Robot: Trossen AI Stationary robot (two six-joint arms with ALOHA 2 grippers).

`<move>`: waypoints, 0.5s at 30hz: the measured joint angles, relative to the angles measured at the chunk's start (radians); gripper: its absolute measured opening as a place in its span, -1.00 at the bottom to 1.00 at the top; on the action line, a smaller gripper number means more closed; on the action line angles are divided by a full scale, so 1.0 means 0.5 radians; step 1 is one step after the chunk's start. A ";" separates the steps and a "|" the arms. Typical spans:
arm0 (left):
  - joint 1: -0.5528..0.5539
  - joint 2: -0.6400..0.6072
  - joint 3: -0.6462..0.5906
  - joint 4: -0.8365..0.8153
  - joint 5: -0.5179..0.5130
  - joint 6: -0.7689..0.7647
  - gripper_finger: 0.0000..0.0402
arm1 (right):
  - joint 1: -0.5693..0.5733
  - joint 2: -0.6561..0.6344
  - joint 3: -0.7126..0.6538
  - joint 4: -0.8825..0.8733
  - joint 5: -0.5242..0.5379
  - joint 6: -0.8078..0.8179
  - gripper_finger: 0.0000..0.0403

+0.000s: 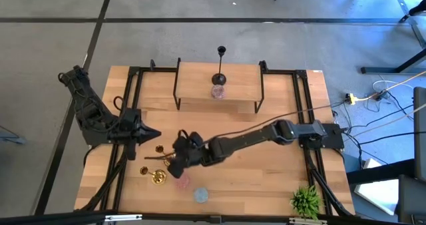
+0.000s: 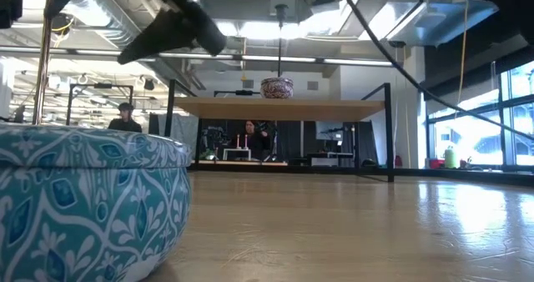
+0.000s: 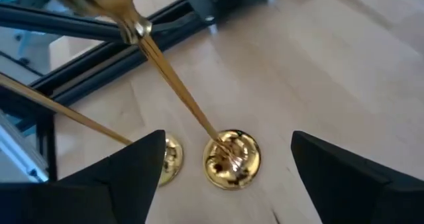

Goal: Pick & Place candle stick holders
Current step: Put the gold candle holder on the shelf

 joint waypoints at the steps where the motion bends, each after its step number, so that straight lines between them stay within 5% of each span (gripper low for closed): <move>1: -0.007 0.000 0.000 0.000 0.001 -0.010 -0.99 | -0.013 0.000 0.000 0.016 -0.031 -0.032 0.62; 15: -0.048 -0.002 0.001 -0.001 -0.030 -0.001 -0.99 | -0.046 0.018 -0.001 0.319 -0.250 -0.365 0.60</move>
